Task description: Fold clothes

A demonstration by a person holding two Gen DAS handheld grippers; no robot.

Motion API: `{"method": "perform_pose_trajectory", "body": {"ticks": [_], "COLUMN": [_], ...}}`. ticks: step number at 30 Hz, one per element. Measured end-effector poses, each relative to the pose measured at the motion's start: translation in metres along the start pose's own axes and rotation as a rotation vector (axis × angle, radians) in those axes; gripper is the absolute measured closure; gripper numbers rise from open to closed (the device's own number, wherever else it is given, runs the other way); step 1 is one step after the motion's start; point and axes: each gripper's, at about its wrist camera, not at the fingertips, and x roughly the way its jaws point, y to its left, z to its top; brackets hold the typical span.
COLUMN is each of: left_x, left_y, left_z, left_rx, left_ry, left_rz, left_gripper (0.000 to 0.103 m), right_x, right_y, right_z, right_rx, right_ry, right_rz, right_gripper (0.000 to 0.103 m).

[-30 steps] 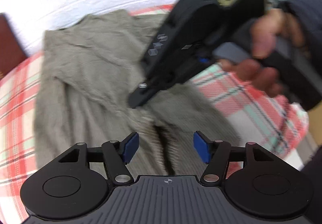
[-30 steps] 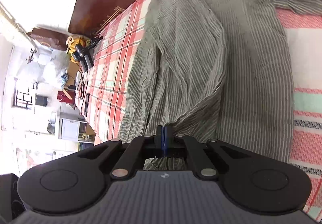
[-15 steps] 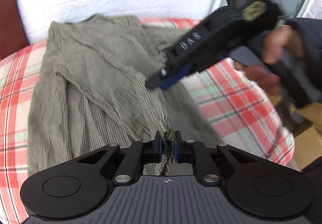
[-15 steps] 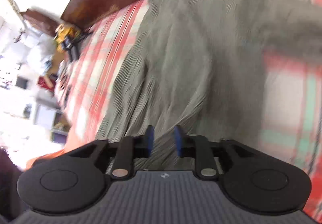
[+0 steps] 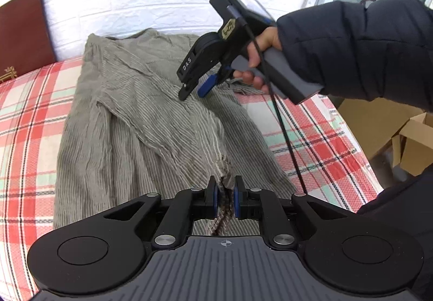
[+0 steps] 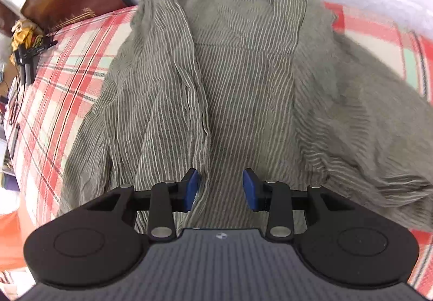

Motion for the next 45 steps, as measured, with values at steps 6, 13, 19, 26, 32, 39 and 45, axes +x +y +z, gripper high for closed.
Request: {"method": "perform_pose_trajectory", "body": {"ticks": [6, 13, 19, 26, 32, 39, 45], "left_x": [-0.017, -0.054, -0.073, -0.074, -0.065, -0.042, -0.028], "left_y": [0.018, 0.073, 0.116, 0.149, 0.172, 0.198, 0.207], "left_z": [-0.005, -0.026, -0.057, -0.093, -0.115, -0.127, -0.134], "left_rx": [-0.053, -0.244, -0.387, -0.472, -0.529, -0.51, -0.468], "left_ry": [-0.044, -0.108, -0.113, -0.055, -0.018, 0.066, 0.145], "left_rz": [-0.001, 0.056, 0.138, 0.161, 0.136, 0.145, 0.149], "left_gripper": [0.096, 0.096, 0.096, 0.096, 0.095, 0.094, 0.072], "right_x": [-0.01, -0.047, -0.02, 0.024, 0.056, 0.068, 0.027], "right_y": [0.01, 0.063, 0.126, 0.182, 0.201, 0.202, 0.182], "right_z": [0.005, 0.025, 0.037, 0.032, 0.024, 0.019, 0.008], "right_rx": [0.032, -0.078, -0.171, -0.228, -0.258, -0.254, -0.17], "right_ry": [-0.024, -0.1, -0.059, 0.017, 0.075, 0.065, -0.032], "right_rz": [0.057, 0.126, 0.143, 0.139, 0.091, 0.069, 0.118], "right_gripper": [0.101, 0.101, 0.101, 0.101, 0.101, 0.087, 0.066]}}
